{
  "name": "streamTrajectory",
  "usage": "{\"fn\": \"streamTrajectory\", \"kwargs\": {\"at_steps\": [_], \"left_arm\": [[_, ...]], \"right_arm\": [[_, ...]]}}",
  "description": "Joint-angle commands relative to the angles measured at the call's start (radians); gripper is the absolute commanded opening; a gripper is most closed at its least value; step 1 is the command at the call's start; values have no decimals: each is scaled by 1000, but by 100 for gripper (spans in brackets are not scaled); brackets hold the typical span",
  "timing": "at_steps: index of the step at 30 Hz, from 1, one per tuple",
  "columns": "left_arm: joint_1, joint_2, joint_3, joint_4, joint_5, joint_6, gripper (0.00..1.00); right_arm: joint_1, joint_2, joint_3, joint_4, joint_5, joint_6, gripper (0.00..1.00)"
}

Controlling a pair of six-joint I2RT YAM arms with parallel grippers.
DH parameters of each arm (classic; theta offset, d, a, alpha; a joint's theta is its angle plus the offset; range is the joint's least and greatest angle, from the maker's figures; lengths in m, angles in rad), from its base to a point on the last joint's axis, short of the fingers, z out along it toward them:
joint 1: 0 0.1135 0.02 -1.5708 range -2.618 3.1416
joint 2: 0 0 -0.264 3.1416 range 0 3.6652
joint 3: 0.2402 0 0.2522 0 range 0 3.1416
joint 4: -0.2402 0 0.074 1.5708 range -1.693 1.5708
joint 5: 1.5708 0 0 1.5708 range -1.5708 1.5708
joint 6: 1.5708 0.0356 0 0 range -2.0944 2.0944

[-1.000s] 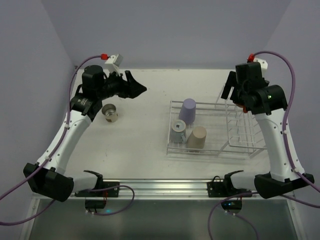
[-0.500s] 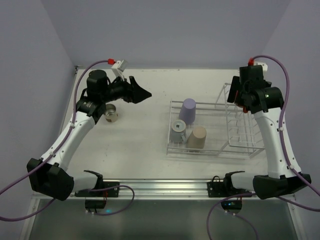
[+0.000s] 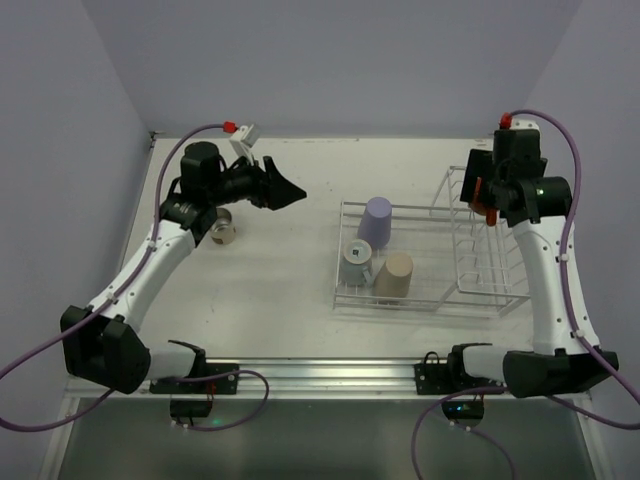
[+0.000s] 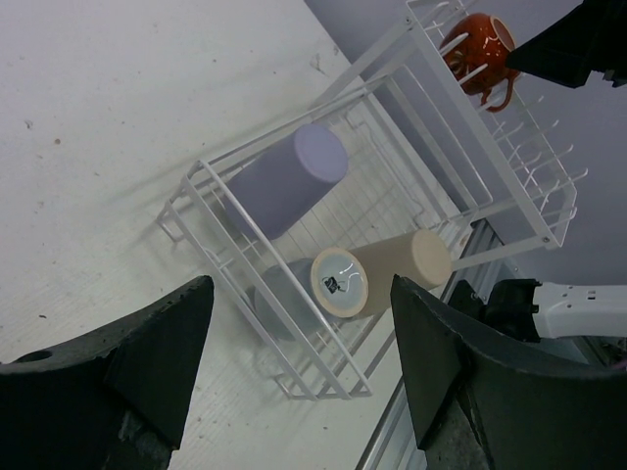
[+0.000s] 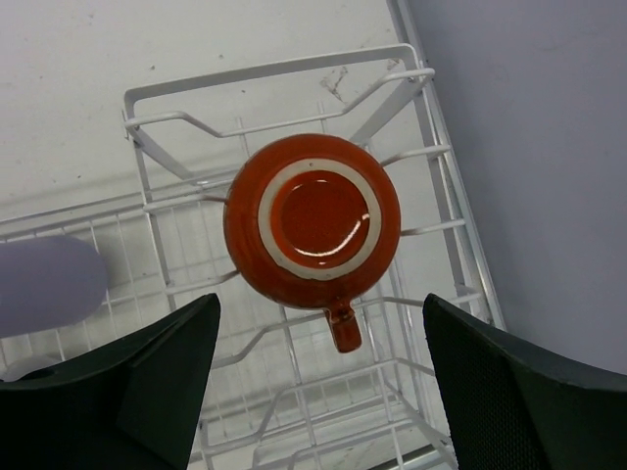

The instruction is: Unload the cups from the dish rack

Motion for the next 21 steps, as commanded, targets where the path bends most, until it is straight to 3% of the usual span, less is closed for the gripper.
{"fn": "streamTrajectory", "kwargs": {"at_steps": [1, 13, 21], "left_arm": [[-6, 7, -13, 57, 32, 2, 77], [-6, 58, -32, 113, 72, -4, 77], [-12, 111, -72, 424, 124, -207, 77]], "right_arm": [[-24, 11, 10, 65, -72, -56, 86], [-66, 38, 27, 76, -188, -120, 85], [-67, 18, 47, 47, -177, -199, 88]]}}
